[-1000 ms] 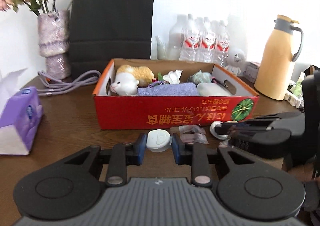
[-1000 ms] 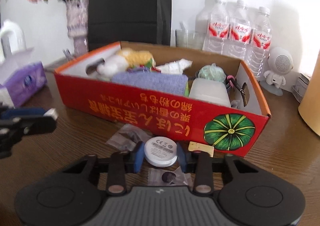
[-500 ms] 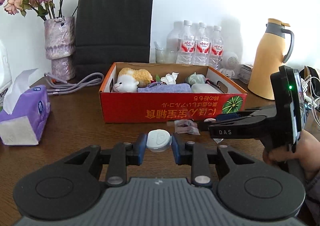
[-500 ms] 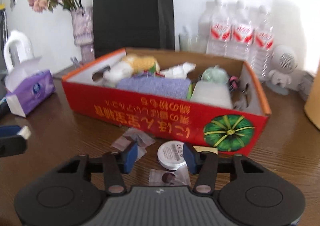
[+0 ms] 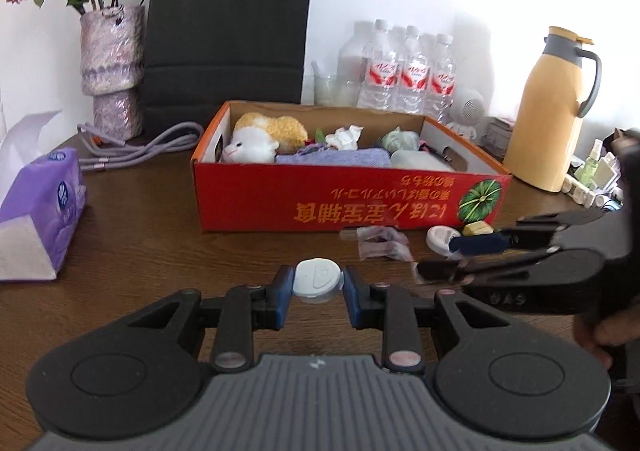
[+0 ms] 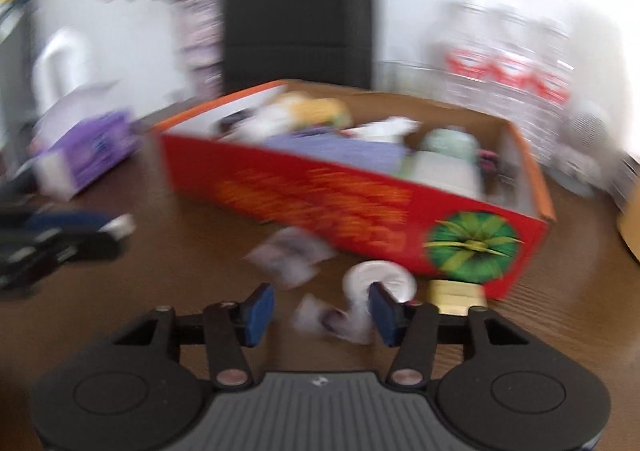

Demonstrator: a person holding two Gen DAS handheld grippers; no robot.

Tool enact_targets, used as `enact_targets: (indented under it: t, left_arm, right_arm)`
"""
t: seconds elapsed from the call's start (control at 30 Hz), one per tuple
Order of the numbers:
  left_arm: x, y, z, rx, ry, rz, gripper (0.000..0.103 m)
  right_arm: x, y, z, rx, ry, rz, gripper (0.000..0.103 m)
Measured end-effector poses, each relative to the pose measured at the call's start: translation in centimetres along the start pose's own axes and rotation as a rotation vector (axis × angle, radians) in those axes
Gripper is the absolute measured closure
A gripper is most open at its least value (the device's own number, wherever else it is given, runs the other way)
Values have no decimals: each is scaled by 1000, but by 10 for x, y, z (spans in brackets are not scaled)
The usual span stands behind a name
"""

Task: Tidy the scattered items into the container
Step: 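Lift cap and tin over the box and open both tools to drop them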

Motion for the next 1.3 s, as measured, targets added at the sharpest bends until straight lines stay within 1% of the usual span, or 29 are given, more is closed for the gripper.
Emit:
enact_targets:
  t: [0.07,0.1,0.17,0.2,0.23,0.3,0.33,0.4,0.5,0.6,0.67,0.77,0.83,0.87,0.93,1.03,1.1,1.17,1.23,1.3]
  left_arm:
    - [-3,0,-1,-4,1,9,75]
    - [-4,0,-2,-4,0,11,75]
    - [-4,1,-3,-5,-2,8,75]
    - [-4,1,-4,-5,-2,4,75]
    - [-4,1,-5,-6,-1,1,75]
    - [-3,0,-7,-10,-3,-2,75]
    - [-3,0,-9,-14,-2,-3,75]
    - [-1,0,-10,-15,10,-6,75]
    - [1,2,-2,22,43,-16,75]
    - [2,4,9,60,106,-20,75]
    - [5,3,22,86,145,-14,75]
    - [16,-8,57,145,190,34,75]
    - [26,-22,81,173,198,28,75]
    - [31,-31,92,177,203,21,75]
    - [36,-44,106,168,207,11,75]
    - [36,-49,113,160,223,2,75]
    - [33,-47,113,171,236,7,75]
    - [31,-36,110,192,231,8,75]
    - [27,-18,107,236,209,9,75]
    - [23,12,98,289,205,-15,75]
  right_arm:
    - [8,5,4,49,-55,-39,62]
    - [13,7,2,46,-74,-56,61]
    - [21,7,-10,-2,-100,-71,61]
    - [23,5,-17,-30,-111,-73,59]
    - [24,3,-22,-42,-122,-70,58]
    - [25,2,-22,-32,-111,-92,56]
    - [24,2,-23,-30,-103,-92,58]
    - [21,2,-24,-20,-94,-97,65]
    - [14,3,-20,-23,-127,-105,65]
    - [-3,6,8,43,-174,-102,65]
    - [-21,1,36,104,-187,-111,65]
    - [-52,-21,80,188,-178,-95,65]
    - [-70,-41,106,230,-167,-90,65]
    - [-78,-50,117,246,-166,-85,65]
    - [-90,-67,137,271,-197,-75,65]
    - [-96,-75,154,318,-211,-71,65]
    - [-93,-71,156,332,-209,-82,65]
    - [-88,-65,155,339,-207,-102,65]
    - [-80,-49,155,355,-214,-114,65]
    - [-67,-26,156,409,-216,-128,65]
Point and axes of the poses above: each gripper's, at about its wrist camera, not at the fingertips, and z roughly against the way its jaws point, x to its right, y to its top, the point moved 3 cm from there along -z, roughly the way its jaws point
